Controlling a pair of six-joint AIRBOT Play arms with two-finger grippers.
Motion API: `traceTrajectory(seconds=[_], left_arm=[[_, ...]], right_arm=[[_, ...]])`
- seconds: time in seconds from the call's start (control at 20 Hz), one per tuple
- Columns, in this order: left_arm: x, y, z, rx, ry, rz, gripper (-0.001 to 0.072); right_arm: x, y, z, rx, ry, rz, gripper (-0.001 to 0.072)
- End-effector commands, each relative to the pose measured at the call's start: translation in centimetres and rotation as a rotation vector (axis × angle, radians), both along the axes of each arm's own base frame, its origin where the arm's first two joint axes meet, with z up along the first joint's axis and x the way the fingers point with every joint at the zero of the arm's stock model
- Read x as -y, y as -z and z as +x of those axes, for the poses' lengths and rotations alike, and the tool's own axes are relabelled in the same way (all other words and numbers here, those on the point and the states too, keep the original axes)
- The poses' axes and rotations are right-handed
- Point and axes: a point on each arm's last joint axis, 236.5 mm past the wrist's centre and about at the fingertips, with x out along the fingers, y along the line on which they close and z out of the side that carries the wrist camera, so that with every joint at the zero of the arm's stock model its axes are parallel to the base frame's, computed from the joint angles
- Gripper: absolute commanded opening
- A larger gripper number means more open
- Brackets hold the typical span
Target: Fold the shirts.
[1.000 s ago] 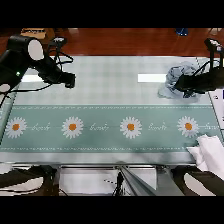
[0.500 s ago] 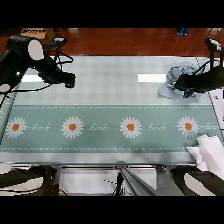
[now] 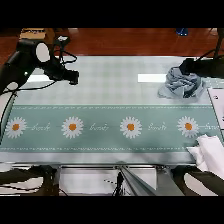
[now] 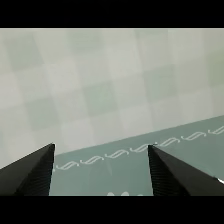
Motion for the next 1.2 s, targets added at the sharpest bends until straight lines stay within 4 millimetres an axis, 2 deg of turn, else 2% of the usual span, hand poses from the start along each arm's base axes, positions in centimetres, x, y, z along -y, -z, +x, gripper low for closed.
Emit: traceTrajectory(seconds=[0.0, 0.1, 0.2, 0.25, 0.35, 0.45, 0.6, 0.75, 0.8, 0.85, 0.9, 1.0, 1.05, 1.15], left_arm=[[0.5, 0.6, 1.8, 0.051, 0.022, -0.004, 0.0712], [-0.1, 0.2, 2.7, 0.095, 0.039, 0.028, 0.0712], [-1.8, -0.2, 3.2, 0.119, 0.050, 0.111, 0.0712], [-2.0, -0.4, 3.3, 0.122, 0.059, 0.124, 0.0712], [-2.0, -0.4, 3.2, 0.120, 0.064, 0.126, 0.0712], [-2.0, -0.4, 3.2, 0.119, 0.064, 0.126, 0.0712], [-2.1, -0.2, 2.8, 0.101, 0.063, 0.131, 0.0712], [-2.4, 0.2, 1.9, 0.059, 0.060, 0.141, 0.0712], [-2.5, 0.3, 1.7, 0.049, 0.060, 0.144, 0.0712], [-2.5, 0.2, 1.5, 0.045, 0.059, 0.145, 0.0712], [-2.5, -0.1, 1.5, 0.051, 0.059, 0.144, 0.0711], [-2.5, -1.8, 1.9, 0.086, 0.055, 0.135, 0.0711], [-2.4, -3.4, 2.1, 0.117, 0.051, 0.127, 0.0711], [-2.2, -7.8, 2.7, 0.209, 0.041, 0.101, 0.0711]], right_arm=[[6.7, -0.8, 3.5, 0.131, 0.152, -0.126, 0.0476], [11.6, 2.3, 3.6, 0.067, 0.284, -0.089, 0.0480], [15.6, 5.6, 3.0, -0.002, 0.372, -0.063, 0.0502], [17.0, 7.3, 2.7, -0.034, 0.410, -0.035, 0.0566], [17.9, 10.7, 2.6, -0.096, 0.438, 0.029, 0.0593], [17.2, 14.1, 3.0, -0.155, 0.399, 0.060, 0.0600], [13.8, 18.6, 4.3, -0.217, 0.329, 0.152, 0.0598], [10.4, 22.5, 4.6, -0.290, 0.270, 0.174, 0.0585], [9.1, 23.3, 4.7, -0.309, 0.247, 0.172, 0.0509], [8.2, 23.4, 4.8, -0.312, 0.226, 0.167, 0.0279], [7.5, 22.7, 5.1, -0.304, 0.200, 0.158, 0.0034], [6.7, 18.9, 6.3, -0.251, 0.132, 0.122, 0.0037], [6.5, 15.8, 6.9, -0.207, 0.093, 0.099, 0.0037], [5.7, 7.1, 7.6, -0.067, 0.027, 0.059, 0.0036]])
